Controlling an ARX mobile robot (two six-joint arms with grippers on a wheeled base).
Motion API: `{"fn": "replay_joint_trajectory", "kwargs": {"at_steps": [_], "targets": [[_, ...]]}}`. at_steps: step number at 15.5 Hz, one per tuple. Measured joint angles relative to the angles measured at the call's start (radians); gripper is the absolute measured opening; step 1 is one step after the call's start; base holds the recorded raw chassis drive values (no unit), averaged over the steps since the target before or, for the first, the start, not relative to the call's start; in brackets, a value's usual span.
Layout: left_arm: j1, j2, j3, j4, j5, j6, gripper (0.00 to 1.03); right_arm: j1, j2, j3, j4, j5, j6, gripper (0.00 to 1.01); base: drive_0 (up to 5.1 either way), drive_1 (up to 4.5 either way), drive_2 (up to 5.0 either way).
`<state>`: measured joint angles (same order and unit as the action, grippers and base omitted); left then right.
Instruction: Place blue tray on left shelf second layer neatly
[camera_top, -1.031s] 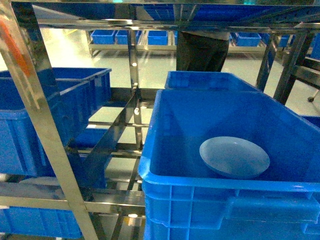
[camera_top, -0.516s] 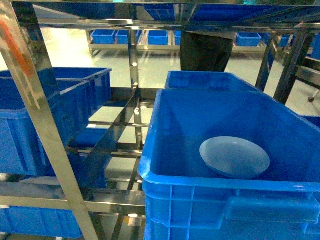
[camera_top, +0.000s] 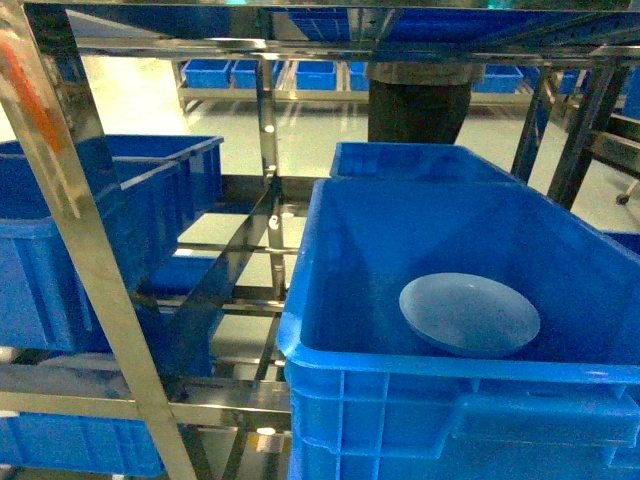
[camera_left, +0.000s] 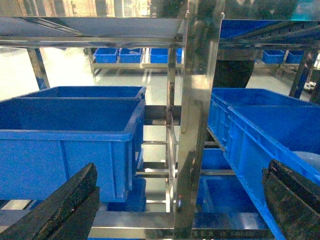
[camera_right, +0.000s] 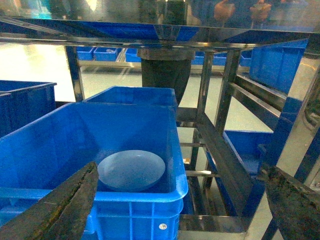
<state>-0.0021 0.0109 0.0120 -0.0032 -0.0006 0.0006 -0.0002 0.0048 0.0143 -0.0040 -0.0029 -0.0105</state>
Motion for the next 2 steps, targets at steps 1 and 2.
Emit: {"fn": "replay_joint_trajectory", "kwargs": {"at_steps": [1, 2], "targets": [[0.000, 0.000, 0.000, 0.000, 0.000, 0.000, 0.98, 0.000, 0.000, 0.000, 0.000, 0.000, 0.000, 0.97, 0.0, 0.00, 0.0], [0.000, 0.000, 0.000, 0.000, 0.000, 0.000, 0.98, 0.000, 0.000, 0.000, 0.000, 0.000, 0.000, 0.98, 0.0, 0.00, 0.0]]}}
